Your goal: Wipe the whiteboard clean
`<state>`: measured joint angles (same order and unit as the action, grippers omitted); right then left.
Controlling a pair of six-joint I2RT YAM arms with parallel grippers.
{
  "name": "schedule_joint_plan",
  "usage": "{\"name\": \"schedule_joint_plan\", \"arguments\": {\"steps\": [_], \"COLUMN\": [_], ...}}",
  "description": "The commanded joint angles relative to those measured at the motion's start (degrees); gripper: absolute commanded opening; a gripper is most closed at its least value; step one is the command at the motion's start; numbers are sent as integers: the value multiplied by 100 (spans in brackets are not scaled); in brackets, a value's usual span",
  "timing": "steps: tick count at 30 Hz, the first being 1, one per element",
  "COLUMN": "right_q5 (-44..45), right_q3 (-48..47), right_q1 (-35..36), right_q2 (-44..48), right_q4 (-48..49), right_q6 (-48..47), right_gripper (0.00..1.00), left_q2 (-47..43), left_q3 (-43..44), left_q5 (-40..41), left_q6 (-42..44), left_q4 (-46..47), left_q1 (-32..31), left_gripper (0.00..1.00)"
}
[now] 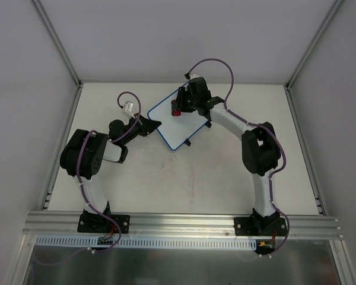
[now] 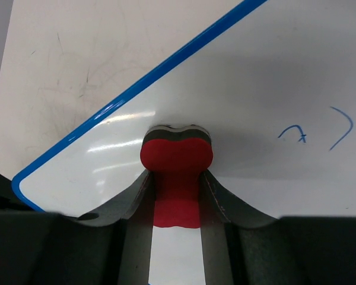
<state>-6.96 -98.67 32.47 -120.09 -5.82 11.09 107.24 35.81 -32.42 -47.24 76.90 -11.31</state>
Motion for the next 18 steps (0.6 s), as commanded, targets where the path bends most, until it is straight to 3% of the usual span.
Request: {"name": "schedule_joint_plan", "arguments": {"steps": [1,9,18], "right_q5": [-25,-604,-437], "right_q3": [-223,-161,445], "right_q1": [-232,-970,-1427], "right_q2": [-111,-489,-445], "right_q4": [82,82,-50], "right_q6": [85,1246,1861], "right_gripper": [0,0,0], "left_q2": [-159,-160,-186], "left_q3": [-127,-136,-162], "left_q5": [-264,-256,-247], "left_q6": [286,295,330], "left_q4": [1942,1942,1942], "left_q1": [-143,-152,-152], "left_gripper": [0,0,0]}}
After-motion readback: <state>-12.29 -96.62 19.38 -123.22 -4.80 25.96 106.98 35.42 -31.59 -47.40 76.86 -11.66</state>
